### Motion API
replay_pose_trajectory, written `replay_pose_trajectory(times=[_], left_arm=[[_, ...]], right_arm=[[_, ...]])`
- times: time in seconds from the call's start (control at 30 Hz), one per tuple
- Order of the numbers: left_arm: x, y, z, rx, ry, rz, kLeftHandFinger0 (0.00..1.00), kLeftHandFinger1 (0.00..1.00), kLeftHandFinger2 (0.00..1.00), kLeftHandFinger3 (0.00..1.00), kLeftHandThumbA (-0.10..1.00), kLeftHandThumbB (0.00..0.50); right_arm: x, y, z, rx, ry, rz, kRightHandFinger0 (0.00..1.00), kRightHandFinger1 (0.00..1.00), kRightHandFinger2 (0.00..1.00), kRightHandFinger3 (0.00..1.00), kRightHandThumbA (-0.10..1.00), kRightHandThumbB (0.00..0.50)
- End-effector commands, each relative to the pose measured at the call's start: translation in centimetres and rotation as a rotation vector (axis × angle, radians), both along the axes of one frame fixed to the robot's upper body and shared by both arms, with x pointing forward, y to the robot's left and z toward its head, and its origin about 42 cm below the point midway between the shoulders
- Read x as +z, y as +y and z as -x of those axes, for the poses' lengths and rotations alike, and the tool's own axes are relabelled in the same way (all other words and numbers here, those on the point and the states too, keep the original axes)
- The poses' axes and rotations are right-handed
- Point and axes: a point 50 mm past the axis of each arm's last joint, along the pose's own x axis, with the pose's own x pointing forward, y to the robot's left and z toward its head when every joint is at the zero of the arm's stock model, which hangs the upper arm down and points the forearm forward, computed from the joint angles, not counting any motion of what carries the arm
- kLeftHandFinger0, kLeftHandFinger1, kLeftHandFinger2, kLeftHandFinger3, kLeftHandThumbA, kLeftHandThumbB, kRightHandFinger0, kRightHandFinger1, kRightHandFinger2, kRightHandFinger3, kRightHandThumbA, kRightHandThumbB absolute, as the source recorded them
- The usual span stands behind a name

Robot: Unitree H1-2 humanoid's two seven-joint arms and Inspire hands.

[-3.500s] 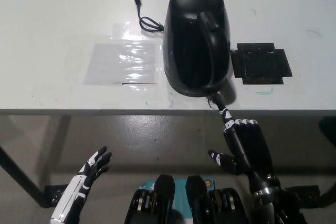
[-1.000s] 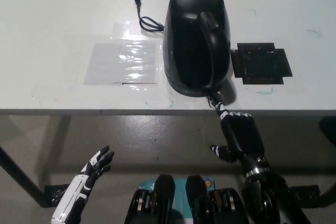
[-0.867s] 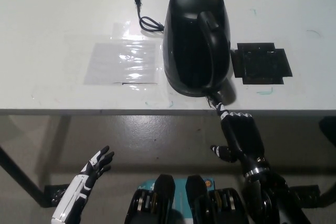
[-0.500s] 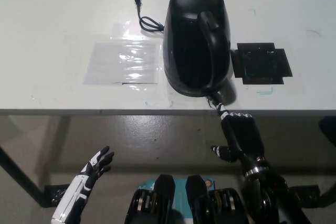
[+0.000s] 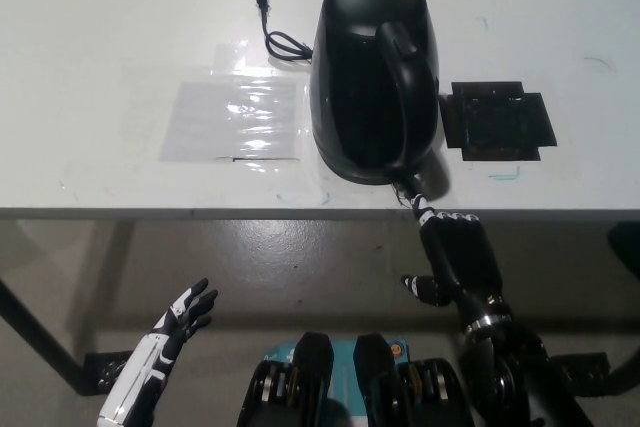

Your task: A kettle is kept at the center of the table close to the robot and the robot uses its right index finger to press downwards on the transparent start boiling button

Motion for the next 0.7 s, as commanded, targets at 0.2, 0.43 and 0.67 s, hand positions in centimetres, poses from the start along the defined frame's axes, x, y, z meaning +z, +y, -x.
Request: replay_pose_trajectory(times=[0.2, 0.43, 0.67], left_arm=[[1.4, 0.1, -0.2, -0.036, -0.071, -0.017, 1.0, 1.0, 1.0, 1.0, 1.0, 0.391], [1.4, 0.0, -0.4, -0.032, -0.078, -0.019, 1.0, 1.0, 1.0, 1.0, 1.0, 0.397], [1.4, 0.0, -0.4, -0.033, -0.079, -0.02, 1.0, 1.0, 1.0, 1.0, 1.0, 0.389]], right_arm=[[1.1, 0.9, -1.2, 0.003, -0.044, -0.007, 0.0, 0.0, 0.0, 1.0, 1.0, 0.313], [0.1, 0.8, -1.5, 0.002, -0.023, 0.005, 0.0, 0.0, 0.0, 1.0, 1.0, 0.306], [-1.0, 0.5, -1.6, -0.02, 0.038, 0.052, 0.0, 0.0, 0.02, 1.0, 1.0, 0.308]])
